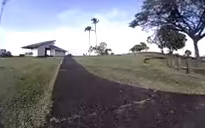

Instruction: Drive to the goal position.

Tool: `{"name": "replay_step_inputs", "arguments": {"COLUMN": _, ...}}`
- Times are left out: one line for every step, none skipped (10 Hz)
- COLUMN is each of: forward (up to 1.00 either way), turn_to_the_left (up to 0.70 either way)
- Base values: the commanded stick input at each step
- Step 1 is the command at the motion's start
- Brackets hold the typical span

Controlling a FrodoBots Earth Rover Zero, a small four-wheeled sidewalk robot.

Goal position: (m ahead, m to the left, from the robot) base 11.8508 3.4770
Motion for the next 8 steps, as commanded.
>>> {"name": "replay_step_inputs", "arguments": {"forward": 1.00, "turn_to_the_left": 0.27}}
{"name": "replay_step_inputs", "arguments": {"forward": 1.00, "turn_to_the_left": 0.27}}
{"name": "replay_step_inputs", "arguments": {"forward": 1.00, "turn_to_the_left": 0.27}}
{"name": "replay_step_inputs", "arguments": {"forward": 1.00, "turn_to_the_left": 0.27}}
{"name": "replay_step_inputs", "arguments": {"forward": 1.00, "turn_to_the_left": 0.27}}
{"name": "replay_step_inputs", "arguments": {"forward": 1.00, "turn_to_the_left": 0.06}}
{"name": "replay_step_inputs", "arguments": {"forward": 1.00, "turn_to_the_left": 0.00}}
{"name": "replay_step_inputs", "arguments": {"forward": 1.00, "turn_to_the_left": 0.11}}
